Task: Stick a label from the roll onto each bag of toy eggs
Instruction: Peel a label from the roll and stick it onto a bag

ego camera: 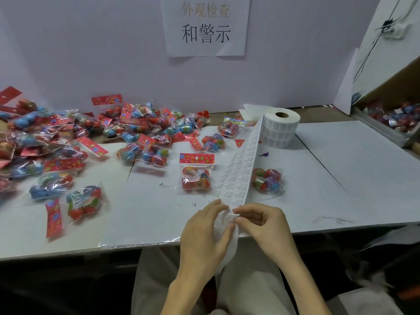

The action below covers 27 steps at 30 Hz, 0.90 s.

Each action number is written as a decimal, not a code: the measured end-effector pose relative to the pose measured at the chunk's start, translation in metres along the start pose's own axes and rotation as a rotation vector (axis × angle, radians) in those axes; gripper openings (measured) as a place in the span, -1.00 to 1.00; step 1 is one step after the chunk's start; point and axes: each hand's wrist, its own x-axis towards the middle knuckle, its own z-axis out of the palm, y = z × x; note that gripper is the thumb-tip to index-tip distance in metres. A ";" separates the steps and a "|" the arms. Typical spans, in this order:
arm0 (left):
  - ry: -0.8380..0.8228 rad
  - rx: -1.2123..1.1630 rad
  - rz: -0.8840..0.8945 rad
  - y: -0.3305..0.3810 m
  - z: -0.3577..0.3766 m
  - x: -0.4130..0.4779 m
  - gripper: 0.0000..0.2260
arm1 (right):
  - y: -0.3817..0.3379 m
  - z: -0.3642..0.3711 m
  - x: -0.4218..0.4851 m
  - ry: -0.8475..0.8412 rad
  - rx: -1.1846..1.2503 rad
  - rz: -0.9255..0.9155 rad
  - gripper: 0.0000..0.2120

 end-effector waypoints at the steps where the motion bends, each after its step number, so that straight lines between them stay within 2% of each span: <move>1: -0.002 -0.001 -0.002 0.000 0.000 0.000 -0.70 | 0.000 0.000 0.000 0.006 -0.002 -0.002 -0.74; 14: -0.022 0.001 -0.016 -0.001 -0.001 0.001 -0.66 | -0.002 0.008 -0.002 0.083 -0.079 -0.020 -0.79; 22: -0.059 0.000 -0.023 -0.004 -0.002 0.001 -0.55 | 0.000 0.019 0.002 0.271 -0.078 -0.001 -0.93; 27: -0.089 0.013 -0.062 -0.007 -0.003 0.001 -0.40 | -0.001 0.015 0.011 0.363 0.073 0.057 -0.96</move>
